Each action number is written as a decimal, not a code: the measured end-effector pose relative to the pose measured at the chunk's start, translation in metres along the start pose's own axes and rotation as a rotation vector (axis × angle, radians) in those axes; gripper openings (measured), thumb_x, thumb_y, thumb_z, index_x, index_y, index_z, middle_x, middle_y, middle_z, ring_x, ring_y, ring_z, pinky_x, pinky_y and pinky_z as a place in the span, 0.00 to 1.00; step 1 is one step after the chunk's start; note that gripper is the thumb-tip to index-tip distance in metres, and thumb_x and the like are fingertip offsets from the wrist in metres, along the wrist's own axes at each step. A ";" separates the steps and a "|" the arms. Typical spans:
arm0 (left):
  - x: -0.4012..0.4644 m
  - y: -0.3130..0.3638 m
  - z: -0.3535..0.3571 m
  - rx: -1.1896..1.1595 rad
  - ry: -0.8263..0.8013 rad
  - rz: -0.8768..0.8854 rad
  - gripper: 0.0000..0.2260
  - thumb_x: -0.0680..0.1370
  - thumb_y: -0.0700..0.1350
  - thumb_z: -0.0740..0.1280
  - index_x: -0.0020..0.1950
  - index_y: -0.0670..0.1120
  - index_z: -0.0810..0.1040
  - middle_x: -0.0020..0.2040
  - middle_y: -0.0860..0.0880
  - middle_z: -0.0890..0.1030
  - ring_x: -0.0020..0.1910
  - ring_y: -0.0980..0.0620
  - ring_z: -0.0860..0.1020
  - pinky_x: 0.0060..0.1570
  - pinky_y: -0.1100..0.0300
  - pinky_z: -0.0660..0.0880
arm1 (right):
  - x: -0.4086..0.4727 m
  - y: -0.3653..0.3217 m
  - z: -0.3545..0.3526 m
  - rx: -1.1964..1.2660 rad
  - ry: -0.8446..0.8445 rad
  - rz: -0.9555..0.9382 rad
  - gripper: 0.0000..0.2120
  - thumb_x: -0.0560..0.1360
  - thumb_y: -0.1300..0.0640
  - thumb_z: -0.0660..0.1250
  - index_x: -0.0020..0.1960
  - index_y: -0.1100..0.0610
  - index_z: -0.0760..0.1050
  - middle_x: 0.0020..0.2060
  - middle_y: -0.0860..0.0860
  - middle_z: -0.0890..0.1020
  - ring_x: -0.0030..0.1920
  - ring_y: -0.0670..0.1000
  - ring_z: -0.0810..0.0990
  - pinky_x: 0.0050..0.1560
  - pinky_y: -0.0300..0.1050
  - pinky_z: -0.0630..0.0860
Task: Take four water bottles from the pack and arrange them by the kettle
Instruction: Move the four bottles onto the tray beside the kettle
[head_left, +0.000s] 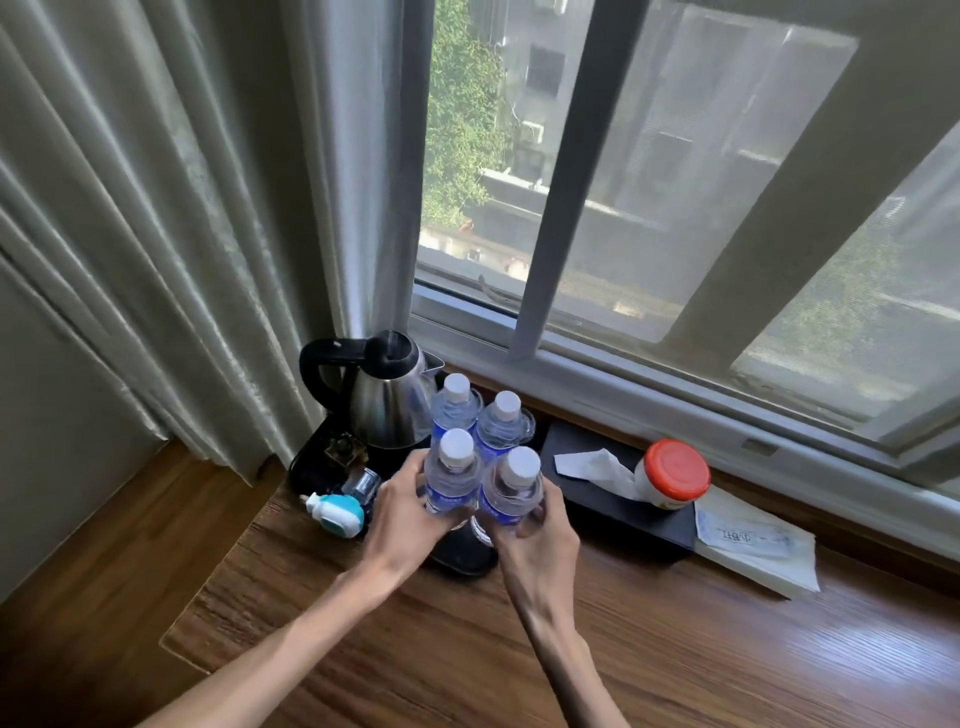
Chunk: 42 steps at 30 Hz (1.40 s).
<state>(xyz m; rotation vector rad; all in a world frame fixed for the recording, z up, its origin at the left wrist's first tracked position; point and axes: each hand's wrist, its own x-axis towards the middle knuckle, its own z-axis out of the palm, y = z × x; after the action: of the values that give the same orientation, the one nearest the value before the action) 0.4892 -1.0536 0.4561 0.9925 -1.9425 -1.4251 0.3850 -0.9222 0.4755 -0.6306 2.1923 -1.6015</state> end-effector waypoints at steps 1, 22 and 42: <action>0.005 -0.004 -0.006 0.001 0.008 -0.016 0.31 0.61 0.54 0.82 0.61 0.56 0.75 0.53 0.59 0.85 0.55 0.60 0.82 0.54 0.52 0.82 | 0.000 -0.003 0.011 0.000 0.022 0.002 0.28 0.63 0.48 0.81 0.60 0.43 0.75 0.50 0.38 0.85 0.50 0.38 0.83 0.52 0.42 0.80; 0.043 -0.032 -0.020 0.217 -0.040 -0.057 0.25 0.60 0.56 0.78 0.52 0.59 0.72 0.47 0.52 0.85 0.43 0.56 0.80 0.32 0.75 0.67 | 0.009 0.005 0.080 -0.013 0.263 0.201 0.27 0.64 0.51 0.80 0.61 0.47 0.75 0.50 0.44 0.86 0.51 0.43 0.84 0.55 0.50 0.80; 0.044 -0.032 -0.019 0.211 -0.079 -0.022 0.27 0.61 0.55 0.79 0.55 0.55 0.71 0.50 0.52 0.83 0.44 0.58 0.77 0.36 0.74 0.66 | 0.004 0.006 0.083 -0.119 0.226 0.123 0.31 0.69 0.51 0.78 0.68 0.45 0.68 0.59 0.45 0.81 0.59 0.45 0.80 0.61 0.51 0.78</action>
<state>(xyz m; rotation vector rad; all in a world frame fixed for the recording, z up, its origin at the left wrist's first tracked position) 0.4861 -1.1053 0.4316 1.0677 -2.1813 -1.3077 0.4238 -0.9891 0.4446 -0.3523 2.4513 -1.5538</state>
